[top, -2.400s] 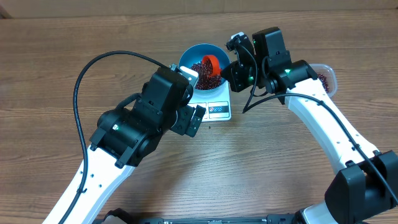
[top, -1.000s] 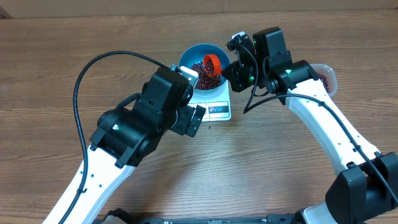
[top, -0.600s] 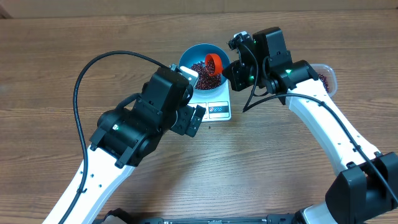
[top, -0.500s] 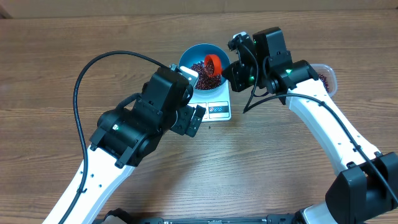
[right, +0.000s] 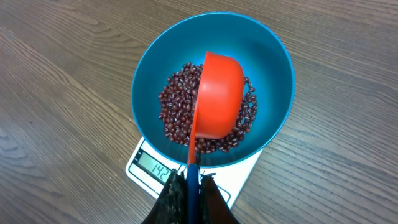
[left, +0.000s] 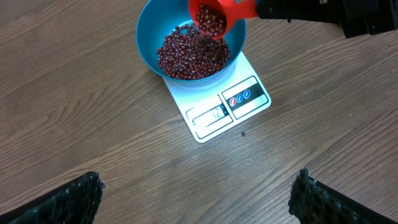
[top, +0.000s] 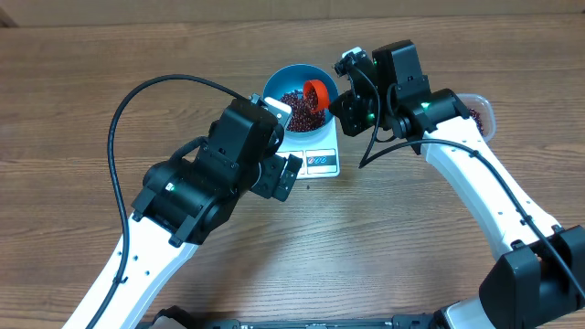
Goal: Scoop item into bowl and weigh 150g on scale
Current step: 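Hold the scoop inverted over the bowl, shaking out remaining beans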
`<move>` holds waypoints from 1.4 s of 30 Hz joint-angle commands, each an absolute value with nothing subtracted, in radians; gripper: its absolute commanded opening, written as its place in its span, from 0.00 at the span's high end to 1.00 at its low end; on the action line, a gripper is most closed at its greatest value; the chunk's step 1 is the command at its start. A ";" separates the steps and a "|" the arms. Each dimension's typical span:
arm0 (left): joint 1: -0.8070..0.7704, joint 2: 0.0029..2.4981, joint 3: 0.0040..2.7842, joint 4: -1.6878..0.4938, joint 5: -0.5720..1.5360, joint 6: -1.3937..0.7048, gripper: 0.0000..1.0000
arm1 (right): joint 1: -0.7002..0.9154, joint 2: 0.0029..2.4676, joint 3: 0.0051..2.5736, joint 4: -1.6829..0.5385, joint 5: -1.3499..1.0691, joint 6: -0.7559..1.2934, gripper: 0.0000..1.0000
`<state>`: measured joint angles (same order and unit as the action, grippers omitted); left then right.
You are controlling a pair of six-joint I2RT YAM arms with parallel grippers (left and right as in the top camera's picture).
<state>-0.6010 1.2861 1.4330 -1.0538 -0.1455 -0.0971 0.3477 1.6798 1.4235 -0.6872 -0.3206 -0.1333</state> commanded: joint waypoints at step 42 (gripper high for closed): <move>-0.594 1.295 1.437 -1.050 -0.137 -0.082 0.00 | 0.352 1.634 1.455 -0.694 -0.292 -0.127 0.96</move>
<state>-0.6010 1.2861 1.4330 -1.0538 -0.1455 -0.0971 0.3492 1.6745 1.4235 -0.6971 -0.2989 -0.1307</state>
